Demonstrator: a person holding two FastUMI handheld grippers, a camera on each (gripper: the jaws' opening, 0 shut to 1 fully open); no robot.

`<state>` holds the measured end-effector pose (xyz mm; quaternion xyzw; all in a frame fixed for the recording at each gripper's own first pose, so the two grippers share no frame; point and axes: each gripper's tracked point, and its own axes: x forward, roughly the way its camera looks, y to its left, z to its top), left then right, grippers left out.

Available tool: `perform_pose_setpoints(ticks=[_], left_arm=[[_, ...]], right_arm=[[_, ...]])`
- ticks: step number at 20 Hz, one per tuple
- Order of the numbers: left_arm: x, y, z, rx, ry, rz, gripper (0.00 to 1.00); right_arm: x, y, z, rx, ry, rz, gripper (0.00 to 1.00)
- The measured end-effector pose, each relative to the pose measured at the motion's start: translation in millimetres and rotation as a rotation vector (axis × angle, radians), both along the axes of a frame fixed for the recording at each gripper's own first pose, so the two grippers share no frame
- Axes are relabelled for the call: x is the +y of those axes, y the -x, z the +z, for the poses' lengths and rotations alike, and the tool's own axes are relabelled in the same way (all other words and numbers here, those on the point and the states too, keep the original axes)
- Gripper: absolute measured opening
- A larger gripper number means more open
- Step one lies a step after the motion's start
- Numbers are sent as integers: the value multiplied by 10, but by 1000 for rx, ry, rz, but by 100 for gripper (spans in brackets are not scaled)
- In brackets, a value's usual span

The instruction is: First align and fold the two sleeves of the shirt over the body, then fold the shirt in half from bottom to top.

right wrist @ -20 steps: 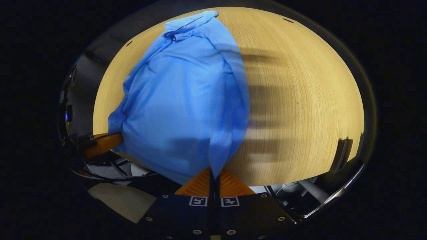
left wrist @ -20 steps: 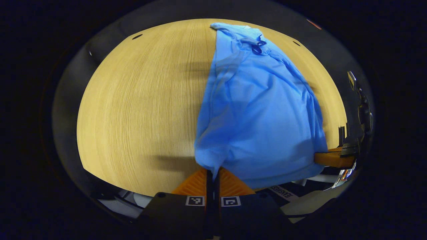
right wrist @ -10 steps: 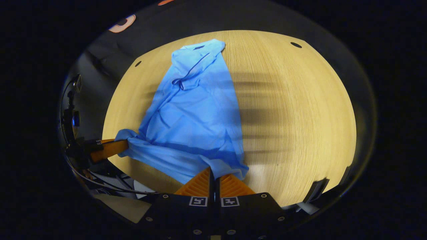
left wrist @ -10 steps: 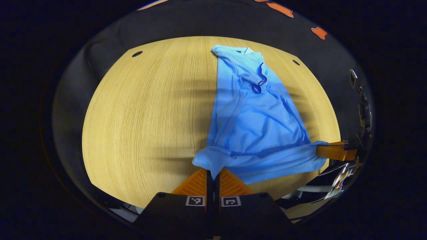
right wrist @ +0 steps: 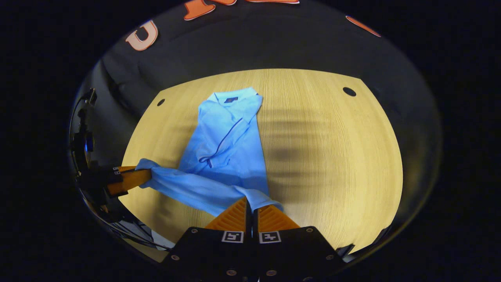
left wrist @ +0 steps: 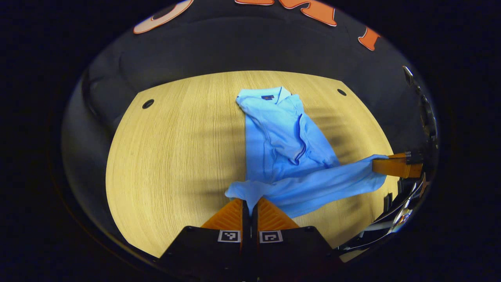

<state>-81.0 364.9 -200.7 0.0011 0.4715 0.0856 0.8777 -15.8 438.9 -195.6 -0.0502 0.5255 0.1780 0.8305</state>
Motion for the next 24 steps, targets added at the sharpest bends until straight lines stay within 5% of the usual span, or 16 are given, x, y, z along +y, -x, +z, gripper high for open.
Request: perform_pose_setpoints(ticks=[16, 24], left_arm=[[478, -1315, 521, -139, 8, 66, 4], [788, -1905, 592, -196, -82, 49, 4]], right_arm=[[381, -1440, 285, -140, -40, -73, 0], [553, -1910, 159, -141, -95, -148, 1]])
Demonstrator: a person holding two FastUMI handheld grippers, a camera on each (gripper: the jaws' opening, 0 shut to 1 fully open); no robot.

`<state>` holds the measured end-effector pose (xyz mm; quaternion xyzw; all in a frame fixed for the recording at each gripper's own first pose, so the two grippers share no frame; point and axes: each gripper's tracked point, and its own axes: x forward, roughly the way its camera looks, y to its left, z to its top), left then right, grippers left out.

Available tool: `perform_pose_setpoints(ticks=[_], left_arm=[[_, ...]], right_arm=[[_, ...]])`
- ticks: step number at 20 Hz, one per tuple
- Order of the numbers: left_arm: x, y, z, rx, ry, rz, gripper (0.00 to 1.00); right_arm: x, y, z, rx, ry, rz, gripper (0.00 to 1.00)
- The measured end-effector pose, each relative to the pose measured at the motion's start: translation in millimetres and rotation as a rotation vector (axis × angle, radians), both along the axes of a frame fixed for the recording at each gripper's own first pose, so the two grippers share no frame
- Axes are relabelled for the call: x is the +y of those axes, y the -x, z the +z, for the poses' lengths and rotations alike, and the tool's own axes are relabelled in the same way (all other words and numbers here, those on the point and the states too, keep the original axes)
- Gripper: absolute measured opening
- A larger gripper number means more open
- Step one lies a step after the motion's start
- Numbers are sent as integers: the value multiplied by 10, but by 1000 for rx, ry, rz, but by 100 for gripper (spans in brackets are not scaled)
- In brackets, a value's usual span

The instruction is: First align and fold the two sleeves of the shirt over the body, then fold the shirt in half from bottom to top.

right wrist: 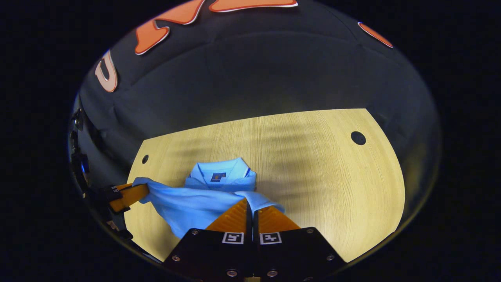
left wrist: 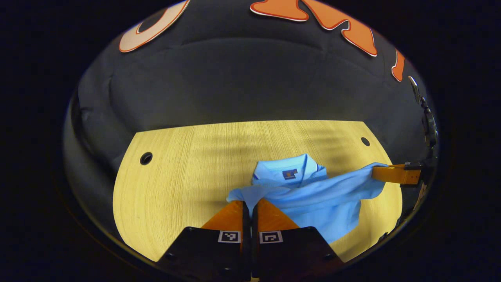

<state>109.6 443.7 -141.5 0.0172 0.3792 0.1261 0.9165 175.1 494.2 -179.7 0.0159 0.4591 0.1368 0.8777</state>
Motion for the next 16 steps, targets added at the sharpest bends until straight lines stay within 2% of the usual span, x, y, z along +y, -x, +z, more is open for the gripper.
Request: perform_pose_setpoints(ticks=[3, 6, 7, 8, 9, 10, 11, 12, 13, 16], left_arm=[[52, -123, -70, 1, -21, -10, 4], [124, -203, -146, -20, -25, -11, 11], [164, -190, -111, -24, -36, -3, 28], [176, -208, -127, -22, -32, 0, 41], [183, -217, -160, -20, -25, 2, 54], [204, -225, -155, -24, -28, 5, 57], [228, -211, -114, -35, -36, 5, 71], [257, -206, -62, -55, -53, 9, 86], [286, -211, 12, -75, -77, 9, 100], [290, -225, 320, -152, -122, -10, 100]], right_arm=[[30, -79, -71, -5, -7, -15, 1], [31, -200, -162, -27, 8, -23, 3], [29, -210, -191, -25, 12, -31, 5], [27, -200, -211, -25, 16, -33, 2], [34, -192, -225, -28, 17, -34, 5], [58, -204, -249, -31, 21, -33, 6], [77, -186, -229, -37, 24, -27, 7], [101, -204, -234, -43, 23, -25, 18], [121, -212, -207, -56, 21, -23, 38], [55, -221, -84, -96, 44, -47, 99]])
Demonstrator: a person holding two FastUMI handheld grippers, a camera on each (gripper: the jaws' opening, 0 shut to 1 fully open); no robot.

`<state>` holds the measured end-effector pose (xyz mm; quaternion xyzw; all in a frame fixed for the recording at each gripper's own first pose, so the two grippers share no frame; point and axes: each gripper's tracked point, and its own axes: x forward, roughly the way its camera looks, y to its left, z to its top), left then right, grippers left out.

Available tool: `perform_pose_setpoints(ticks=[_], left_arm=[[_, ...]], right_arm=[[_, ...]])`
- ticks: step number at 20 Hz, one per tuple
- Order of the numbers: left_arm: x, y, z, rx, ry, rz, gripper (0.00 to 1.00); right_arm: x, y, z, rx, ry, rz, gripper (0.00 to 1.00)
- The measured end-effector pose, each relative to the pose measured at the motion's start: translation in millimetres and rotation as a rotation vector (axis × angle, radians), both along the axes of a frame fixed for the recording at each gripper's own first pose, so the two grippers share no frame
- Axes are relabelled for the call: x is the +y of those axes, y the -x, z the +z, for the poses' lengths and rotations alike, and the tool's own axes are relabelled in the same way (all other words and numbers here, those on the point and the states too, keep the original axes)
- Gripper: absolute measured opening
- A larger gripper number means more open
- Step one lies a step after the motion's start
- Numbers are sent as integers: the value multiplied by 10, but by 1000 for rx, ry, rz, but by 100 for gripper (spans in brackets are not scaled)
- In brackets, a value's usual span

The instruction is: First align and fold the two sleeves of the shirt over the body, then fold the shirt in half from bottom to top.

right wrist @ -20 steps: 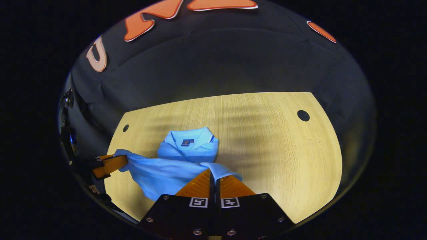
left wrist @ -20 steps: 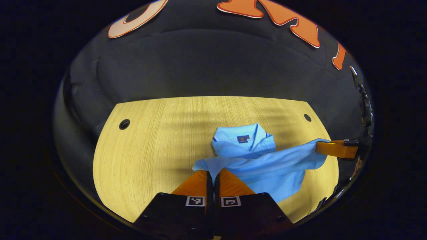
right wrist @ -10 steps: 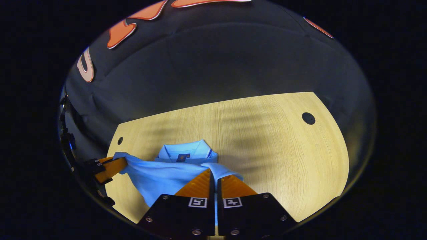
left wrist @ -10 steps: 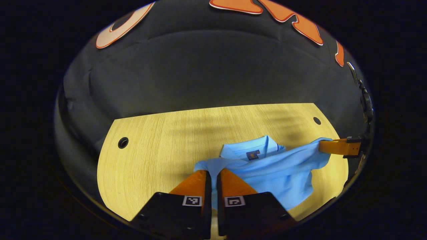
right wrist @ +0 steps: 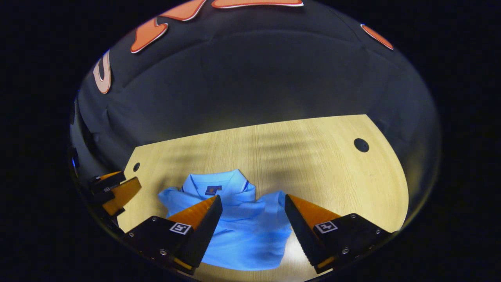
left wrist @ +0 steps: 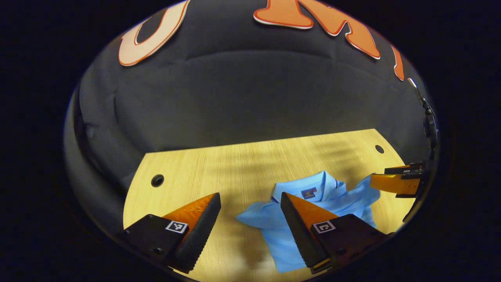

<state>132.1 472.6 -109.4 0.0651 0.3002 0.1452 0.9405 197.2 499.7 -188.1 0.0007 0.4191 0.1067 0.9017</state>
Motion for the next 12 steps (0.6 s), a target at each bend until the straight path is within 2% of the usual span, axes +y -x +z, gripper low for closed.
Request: perform_pose_setpoints(ticks=[3, 8, 12], left_arm=[[-40, 65, 364, -89, -40, -13, 100], [-205, 299, 972, -257, -26, -28, 100], [-360, 539, 1308, -367, -37, -39, 100]], right_arm=[[-141, 42, 276, -68, 35, -16, 98], [-402, 268, 949, -278, 101, -30, 98], [-569, 517, 1458, -432, 98, -50, 98]])
